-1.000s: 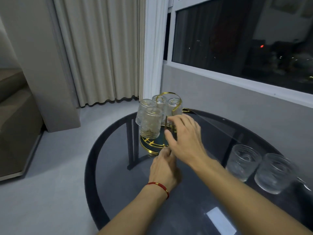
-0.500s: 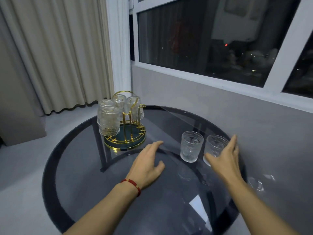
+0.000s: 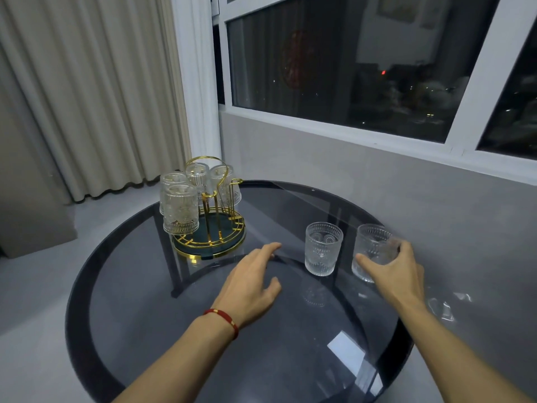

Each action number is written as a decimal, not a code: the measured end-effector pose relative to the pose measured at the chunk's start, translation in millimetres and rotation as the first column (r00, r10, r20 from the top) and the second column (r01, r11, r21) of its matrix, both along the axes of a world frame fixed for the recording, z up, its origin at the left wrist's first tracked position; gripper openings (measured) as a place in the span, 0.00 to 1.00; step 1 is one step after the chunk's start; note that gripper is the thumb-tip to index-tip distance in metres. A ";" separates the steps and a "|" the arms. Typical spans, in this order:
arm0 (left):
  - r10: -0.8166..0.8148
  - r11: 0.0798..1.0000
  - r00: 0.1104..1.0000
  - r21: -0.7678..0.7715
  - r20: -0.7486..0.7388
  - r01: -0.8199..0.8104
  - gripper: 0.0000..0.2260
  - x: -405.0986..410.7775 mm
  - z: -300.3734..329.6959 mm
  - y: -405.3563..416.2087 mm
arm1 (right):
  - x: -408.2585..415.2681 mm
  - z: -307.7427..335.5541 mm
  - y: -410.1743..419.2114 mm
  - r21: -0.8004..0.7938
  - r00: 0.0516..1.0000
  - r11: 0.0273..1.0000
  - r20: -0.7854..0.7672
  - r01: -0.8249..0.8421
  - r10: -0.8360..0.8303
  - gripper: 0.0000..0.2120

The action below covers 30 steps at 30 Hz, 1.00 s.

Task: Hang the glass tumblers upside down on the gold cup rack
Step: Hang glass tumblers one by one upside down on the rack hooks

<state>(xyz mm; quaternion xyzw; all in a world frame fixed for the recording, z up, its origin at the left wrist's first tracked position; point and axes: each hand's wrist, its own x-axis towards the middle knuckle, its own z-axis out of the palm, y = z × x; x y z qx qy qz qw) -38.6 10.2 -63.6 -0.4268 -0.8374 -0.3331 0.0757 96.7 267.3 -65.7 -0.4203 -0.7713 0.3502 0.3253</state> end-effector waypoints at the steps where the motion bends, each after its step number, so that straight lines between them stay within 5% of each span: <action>1: -0.006 1.000 1.000 0.007 -0.005 0.006 0.28 1.0 1.2 0.9 | 3.3 6.8 -1.1 0.031 0.997 1.000 -0.079 0.001 0.001 0.40; 5: -0.057 0.992 0.995 0.120 0.083 0.047 0.26 10.1 13.7 3.3 | 9.1 37.0 -15.6 0.162 0.936 0.977 -0.298 -0.142 0.185 0.40; 9: -0.275 0.916 0.861 0.390 0.428 0.099 0.33 13.6 29.3 -0.7 | -4.5 49.3 -65.1 0.222 0.821 0.836 -0.182 -0.503 0.542 0.41; 12: -0.257 0.903 0.833 0.429 0.490 0.027 0.36 9.8 31.5 -6.9 | -25.7 42.8 -98.2 0.217 0.718 0.711 -0.058 -0.669 0.693 0.43; 15: -0.150 0.863 0.848 0.485 0.509 -0.139 0.31 -1.6 34.3 -13.7 | -45.7 35.2 -109.1 0.060 0.664 0.667 -0.064 -0.743 0.745 0.44; 17: -0.226 0.779 0.726 0.568 0.650 -0.265 0.29 -10.2 36.7 -18.0 | -56.1 32.5 -111.1 -0.142 0.657 0.643 -0.217 -0.753 0.722 0.39; 19: -0.332 0.713 0.586 0.604 0.739 -0.356 0.28 -17.5 39.9 -22.1 | -67.6 28.0 -114.7 -0.361 0.630 0.517 -0.441 -0.776 0.639 0.28; 22: -0.409 0.719 0.494 0.604 0.767 -0.344 0.29 -32.4 39.4 -26.3 | -85.4 29.1 -123.3 -0.410 0.618 0.464 -0.564 -0.785 0.548 0.23; 25: -0.206 0.841 0.666 0.478 0.717 -0.254 0.29 -50.8 29.0 -37.5 | -107.8 41.9 -124.6 -0.269 0.732 0.707 -0.461 -0.654 0.502 0.22; 27: 0.092 0.940 0.872 0.247 0.481 -0.236 0.28 -64.4 11.8 -48.1 | -122.2 58.7 -119.9 -0.120 0.826 0.850 -0.338 -0.513 0.451 0.30; 30: 0.269 0.960 0.956 -0.116 0.115 -0.256 0.31 -81.4 -15.0 -59.8 | -147.4 87.9 -116.7 -0.004 0.889 0.921 -0.264 -0.389 0.375 0.38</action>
